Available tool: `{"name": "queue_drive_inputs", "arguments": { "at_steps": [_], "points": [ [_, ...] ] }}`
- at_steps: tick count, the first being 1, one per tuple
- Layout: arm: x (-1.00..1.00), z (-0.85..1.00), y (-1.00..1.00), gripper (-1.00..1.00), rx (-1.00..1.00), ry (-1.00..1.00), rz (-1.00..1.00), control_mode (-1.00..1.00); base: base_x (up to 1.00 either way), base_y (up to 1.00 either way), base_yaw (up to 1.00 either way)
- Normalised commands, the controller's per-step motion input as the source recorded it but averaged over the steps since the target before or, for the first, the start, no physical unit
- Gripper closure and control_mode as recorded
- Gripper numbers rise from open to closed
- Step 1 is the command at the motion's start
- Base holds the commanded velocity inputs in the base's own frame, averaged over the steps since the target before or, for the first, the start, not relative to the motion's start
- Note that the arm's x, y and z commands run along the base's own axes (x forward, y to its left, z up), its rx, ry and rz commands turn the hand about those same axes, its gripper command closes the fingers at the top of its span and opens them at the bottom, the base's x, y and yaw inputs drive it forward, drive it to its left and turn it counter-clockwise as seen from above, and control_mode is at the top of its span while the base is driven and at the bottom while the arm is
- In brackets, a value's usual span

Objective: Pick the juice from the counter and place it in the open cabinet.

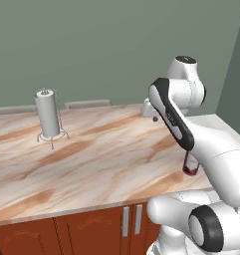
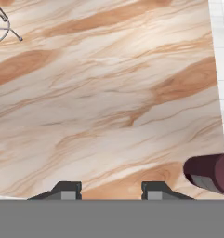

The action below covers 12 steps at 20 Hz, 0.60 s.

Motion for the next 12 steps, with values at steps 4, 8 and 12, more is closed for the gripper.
{"name": "queue_drive_inputs", "arguments": {
  "at_steps": [4, 8, 12],
  "points": [
    [-0.03, -0.02, -0.02, -1.0, -0.01, 0.0, 0.0, -1.0, 0.0, 0.0, 0.0],
    [-0.31, -0.1, -0.01, -1.0, 0.0, -0.04, 0.0, -1.0, 0.0, 0.0, 0.0],
    [-0.47, -0.02, -0.25, -1.0, 0.02, -0.1, -0.01, -1.0, 0.0, 0.0, 0.0]
  ]
}}
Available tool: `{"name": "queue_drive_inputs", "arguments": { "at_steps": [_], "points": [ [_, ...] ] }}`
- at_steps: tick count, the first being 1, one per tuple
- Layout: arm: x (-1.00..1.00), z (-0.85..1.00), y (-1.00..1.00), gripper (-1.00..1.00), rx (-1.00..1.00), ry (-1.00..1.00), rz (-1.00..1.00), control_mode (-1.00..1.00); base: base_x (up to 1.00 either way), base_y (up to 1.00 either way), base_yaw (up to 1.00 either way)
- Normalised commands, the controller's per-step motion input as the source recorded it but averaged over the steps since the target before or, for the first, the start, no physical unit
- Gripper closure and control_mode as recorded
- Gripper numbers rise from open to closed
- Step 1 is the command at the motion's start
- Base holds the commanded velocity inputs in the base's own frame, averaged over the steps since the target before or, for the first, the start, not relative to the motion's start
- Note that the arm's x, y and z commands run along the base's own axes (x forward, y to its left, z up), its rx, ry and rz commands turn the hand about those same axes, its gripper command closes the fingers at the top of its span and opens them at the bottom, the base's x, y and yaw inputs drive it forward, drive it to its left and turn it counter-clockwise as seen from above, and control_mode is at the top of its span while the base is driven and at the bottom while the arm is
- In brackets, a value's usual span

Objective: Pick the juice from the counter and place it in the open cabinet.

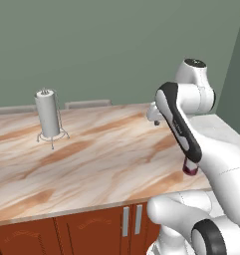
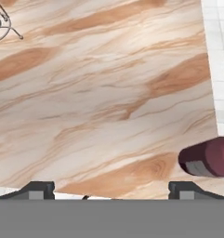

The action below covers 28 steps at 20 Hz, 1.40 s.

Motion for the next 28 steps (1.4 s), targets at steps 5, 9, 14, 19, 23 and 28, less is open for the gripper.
{"name": "queue_drive_inputs", "arguments": {
  "at_steps": [5, 9, 14, 19, 23, 28],
  "points": [
    [-0.42, -0.03, -0.33, -1.0, 0.03, -0.09, -0.01, -1.0, 0.0, 0.0, 0.0],
    [-0.49, -0.06, -0.34, -1.0, 0.01, -0.11, 0.0, -1.0, 0.0, 0.0, 0.0],
    [-0.39, -0.06, -0.38, -1.0, 0.03, -0.08, 0.0, -1.0, 0.0, 0.0, 0.0],
    [-0.35, -0.13, -0.46, -1.0, 0.01, -0.1, 0.0, -1.0, 0.0, 0.0, 0.0],
    [-0.3, -0.14, -0.56, -1.0, 0.03, -0.1, 0.0, -1.0, 0.0, 0.0, 0.0],
    [-0.16, -0.1, -0.5, -1.0, 0.02, -0.1, 0.0, -1.0, 0.0, 0.0, 0.0]
  ]
}}
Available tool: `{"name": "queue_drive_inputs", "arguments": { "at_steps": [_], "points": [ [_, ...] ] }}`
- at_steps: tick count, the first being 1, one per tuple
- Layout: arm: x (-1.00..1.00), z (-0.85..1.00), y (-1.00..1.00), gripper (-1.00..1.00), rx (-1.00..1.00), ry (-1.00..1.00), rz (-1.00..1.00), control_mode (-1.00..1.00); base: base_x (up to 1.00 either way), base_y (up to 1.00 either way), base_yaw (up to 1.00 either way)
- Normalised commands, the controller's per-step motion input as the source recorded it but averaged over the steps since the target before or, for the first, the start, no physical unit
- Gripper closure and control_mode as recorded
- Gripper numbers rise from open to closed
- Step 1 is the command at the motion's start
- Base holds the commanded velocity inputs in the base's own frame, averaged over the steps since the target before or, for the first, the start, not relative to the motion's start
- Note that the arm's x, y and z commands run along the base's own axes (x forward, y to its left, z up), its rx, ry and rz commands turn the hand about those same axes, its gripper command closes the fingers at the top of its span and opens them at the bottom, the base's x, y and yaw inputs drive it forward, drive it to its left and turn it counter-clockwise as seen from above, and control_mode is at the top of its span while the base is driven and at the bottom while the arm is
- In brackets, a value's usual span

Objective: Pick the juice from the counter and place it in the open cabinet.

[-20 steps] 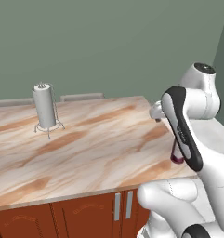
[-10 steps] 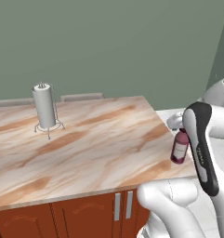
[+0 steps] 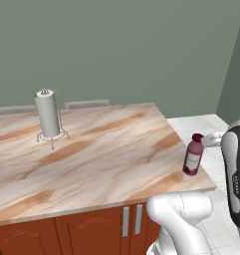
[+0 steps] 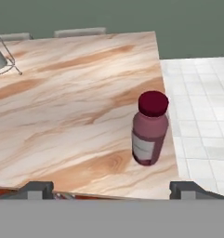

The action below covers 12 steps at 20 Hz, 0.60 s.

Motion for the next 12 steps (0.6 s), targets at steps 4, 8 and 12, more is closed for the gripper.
{"name": "queue_drive_inputs", "arguments": {
  "at_steps": [4, 8, 12],
  "points": [
    [-0.02, -0.09, -0.42, -1.0, 0.0, -0.07, 0.03, -1.0, 0.0, 0.0, 0.0],
    [-0.02, -0.13, -0.34, -1.0, 0.0, -0.11, 0.03, -1.0, 0.0, 0.0, 0.0],
    [0.0, -0.24, -0.24, -1.0, 0.0, -0.11, 0.03, -1.0, 0.0, 0.0, 0.0]
  ]
}}
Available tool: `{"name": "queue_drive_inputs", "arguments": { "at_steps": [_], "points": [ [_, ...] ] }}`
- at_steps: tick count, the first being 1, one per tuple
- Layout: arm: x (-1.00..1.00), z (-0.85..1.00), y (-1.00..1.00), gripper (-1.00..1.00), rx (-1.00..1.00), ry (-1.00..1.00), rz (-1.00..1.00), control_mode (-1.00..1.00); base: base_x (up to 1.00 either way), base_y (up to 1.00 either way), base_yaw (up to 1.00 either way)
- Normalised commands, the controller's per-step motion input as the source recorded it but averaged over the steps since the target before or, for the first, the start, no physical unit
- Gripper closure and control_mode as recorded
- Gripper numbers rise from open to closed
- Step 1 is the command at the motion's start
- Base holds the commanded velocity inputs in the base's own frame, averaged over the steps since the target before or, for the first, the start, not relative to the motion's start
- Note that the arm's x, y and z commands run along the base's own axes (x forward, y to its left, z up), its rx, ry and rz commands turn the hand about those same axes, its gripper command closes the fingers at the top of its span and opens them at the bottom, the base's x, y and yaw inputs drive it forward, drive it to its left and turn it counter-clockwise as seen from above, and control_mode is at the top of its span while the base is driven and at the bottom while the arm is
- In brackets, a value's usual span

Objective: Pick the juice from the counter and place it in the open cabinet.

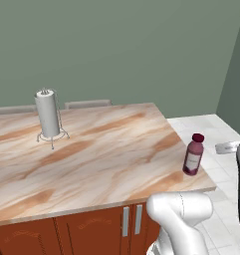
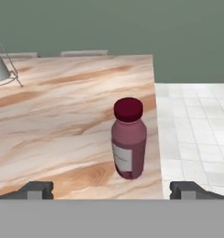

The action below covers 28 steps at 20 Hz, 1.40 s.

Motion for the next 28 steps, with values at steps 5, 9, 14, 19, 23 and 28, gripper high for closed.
{"name": "queue_drive_inputs", "arguments": {
  "at_steps": [5, 9, 14, 19, 23, 28],
  "points": [
    [0.0, -0.31, -0.05, -1.0, 0.0, -0.11, 0.06, -1.0, 0.0, 0.0, 0.0],
    [0.0, -0.29, -0.01, -1.0, 0.0, -0.14, 0.07, -1.0, 0.0, 0.0, 0.0],
    [0.0, -0.2, -0.05, -1.0, 0.0, -0.16, 0.06, -1.0, 0.0, 0.0, 0.0],
    [0.0, -0.13, -0.09, -1.0, 0.0, -0.16, 0.03, -1.0, 0.0, 0.0, 0.0],
    [0.0, -0.07, -0.03, -1.0, 0.0, -0.16, 0.0, -1.0, 0.0, 0.0, 0.0],
    [0.0, -0.03, 0.0, -1.0, 0.0, -0.06, 0.0, -1.0, 0.0, 0.0, 0.0]
  ]
}}
